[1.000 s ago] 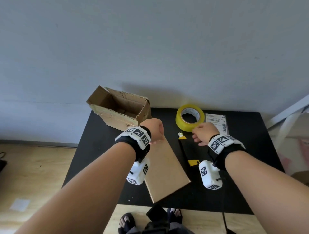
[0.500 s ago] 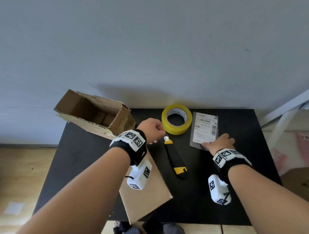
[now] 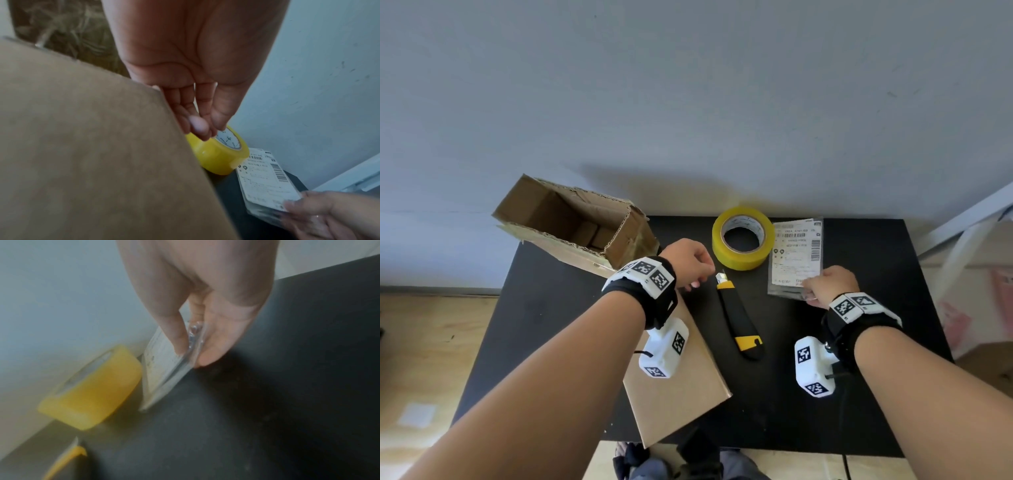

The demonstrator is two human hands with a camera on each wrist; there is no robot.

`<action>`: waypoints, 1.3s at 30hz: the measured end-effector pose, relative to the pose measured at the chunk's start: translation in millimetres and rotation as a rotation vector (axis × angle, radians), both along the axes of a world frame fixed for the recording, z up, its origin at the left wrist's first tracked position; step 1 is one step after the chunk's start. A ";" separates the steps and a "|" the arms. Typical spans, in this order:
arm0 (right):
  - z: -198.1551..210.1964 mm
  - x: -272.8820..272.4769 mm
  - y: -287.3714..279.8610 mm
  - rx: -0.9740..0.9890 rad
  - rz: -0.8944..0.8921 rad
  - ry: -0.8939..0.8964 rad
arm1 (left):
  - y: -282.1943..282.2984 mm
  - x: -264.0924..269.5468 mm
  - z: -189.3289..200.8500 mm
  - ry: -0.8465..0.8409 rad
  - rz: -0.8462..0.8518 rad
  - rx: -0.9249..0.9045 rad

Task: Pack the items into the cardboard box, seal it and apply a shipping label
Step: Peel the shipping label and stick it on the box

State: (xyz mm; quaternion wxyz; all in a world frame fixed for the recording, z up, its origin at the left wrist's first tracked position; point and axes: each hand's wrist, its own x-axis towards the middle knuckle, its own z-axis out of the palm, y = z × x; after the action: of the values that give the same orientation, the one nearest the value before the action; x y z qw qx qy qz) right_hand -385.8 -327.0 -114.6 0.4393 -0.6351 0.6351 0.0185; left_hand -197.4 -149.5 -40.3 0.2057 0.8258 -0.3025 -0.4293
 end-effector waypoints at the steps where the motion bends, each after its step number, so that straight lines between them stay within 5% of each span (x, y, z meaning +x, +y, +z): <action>1: 4.7 -1.3 -1.6 -0.001 -0.017 -0.036 | 0.1 -0.2 2.6 -0.010 -0.003 -0.005; 10: 89.4 -29.5 -12.3 -0.145 -0.145 -0.385 | -13.2 -9.4 45.8 -0.093 -0.022 -0.126; 13: 120.6 -32.1 -3.4 0.042 -0.001 -0.502 | -20.2 -17.3 58.0 -0.166 0.069 -0.224; 17: 149.0 -22.4 21.8 0.150 0.280 -0.482 | -14.8 -20.4 73.2 0.015 0.140 -0.281; 21: 153.1 -0.1 39.7 0.119 0.267 -0.541 | 9.4 -15.3 76.7 0.059 0.187 -0.320; 25: 156.6 16.1 45.2 -0.075 0.051 -0.598 | 35.4 5.2 71.8 0.049 0.414 -0.414; 30: 161.0 28.8 66.9 0.122 0.297 -0.551 | 58.8 15.9 71.0 0.103 0.528 -0.460; 39: 159.9 46.8 86.6 -0.124 0.284 -0.497 | 71.0 14.0 68.8 0.149 0.519 -0.501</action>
State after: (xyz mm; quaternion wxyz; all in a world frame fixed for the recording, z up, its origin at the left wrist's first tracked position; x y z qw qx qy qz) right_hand -339.0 -240.4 45.3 0.5350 -0.7281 0.4127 -0.1152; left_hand -183.4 -78.6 28.5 0.5248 0.7655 -0.1630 -0.3347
